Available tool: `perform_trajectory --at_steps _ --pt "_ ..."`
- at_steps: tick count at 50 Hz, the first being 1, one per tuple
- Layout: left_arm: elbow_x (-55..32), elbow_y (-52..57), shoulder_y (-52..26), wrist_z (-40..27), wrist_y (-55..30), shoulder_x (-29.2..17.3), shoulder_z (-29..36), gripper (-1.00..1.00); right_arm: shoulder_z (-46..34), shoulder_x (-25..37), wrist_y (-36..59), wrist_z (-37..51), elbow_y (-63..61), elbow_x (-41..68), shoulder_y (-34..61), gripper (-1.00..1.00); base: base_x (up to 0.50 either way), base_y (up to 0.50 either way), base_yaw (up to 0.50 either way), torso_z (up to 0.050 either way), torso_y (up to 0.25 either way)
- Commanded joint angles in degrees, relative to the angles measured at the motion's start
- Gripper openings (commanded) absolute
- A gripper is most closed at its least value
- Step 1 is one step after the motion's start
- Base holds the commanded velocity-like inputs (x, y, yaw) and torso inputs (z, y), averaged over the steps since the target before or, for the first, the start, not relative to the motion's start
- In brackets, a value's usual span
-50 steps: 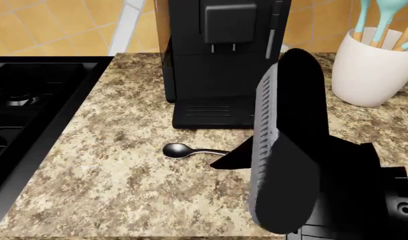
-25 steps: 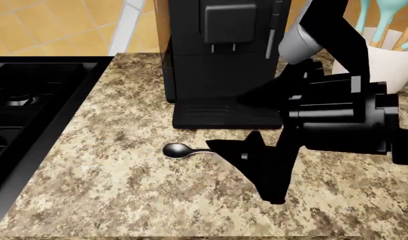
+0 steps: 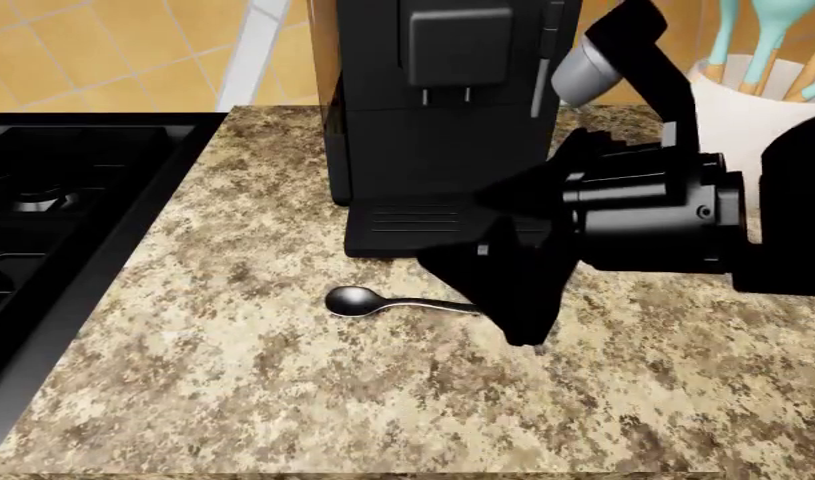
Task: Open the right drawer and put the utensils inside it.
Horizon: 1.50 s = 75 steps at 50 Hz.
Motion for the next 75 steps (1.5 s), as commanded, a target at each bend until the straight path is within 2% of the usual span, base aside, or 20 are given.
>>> perform_trajectory --at_steps 1,25,55,75 --pt "0.06 0.10 0.21 -0.22 0.20 0.07 0.11 1.00 -0.31 -0.69 -1.15 -1.62 3.09 -0.91 -1.53 1.00 0.00 0.00 0.00 0.000 0.000" --pt "0.06 0.06 0.08 -0.38 -0.17 -0.16 -0.02 1.00 -3.51 -2.06 1.39 -4.91 8.54 -8.26 -1.31 1.00 0.00 0.00 0.00 0.000 0.000" --pt "0.60 -0.07 -0.04 -0.48 -0.43 -0.50 0.50 1.00 -9.37 -10.98 5.89 -11.62 15.53 -16.58 2.94 1.00 0.00 0.00 0.00 0.000 0.000" --pt "1.31 -0.38 -0.86 -0.11 -1.44 -0.83 0.69 1.00 -12.01 -15.11 3.18 -18.33 20.24 -23.99 3.53 1.00 0.00 0.00 0.00 0.000 0.000"
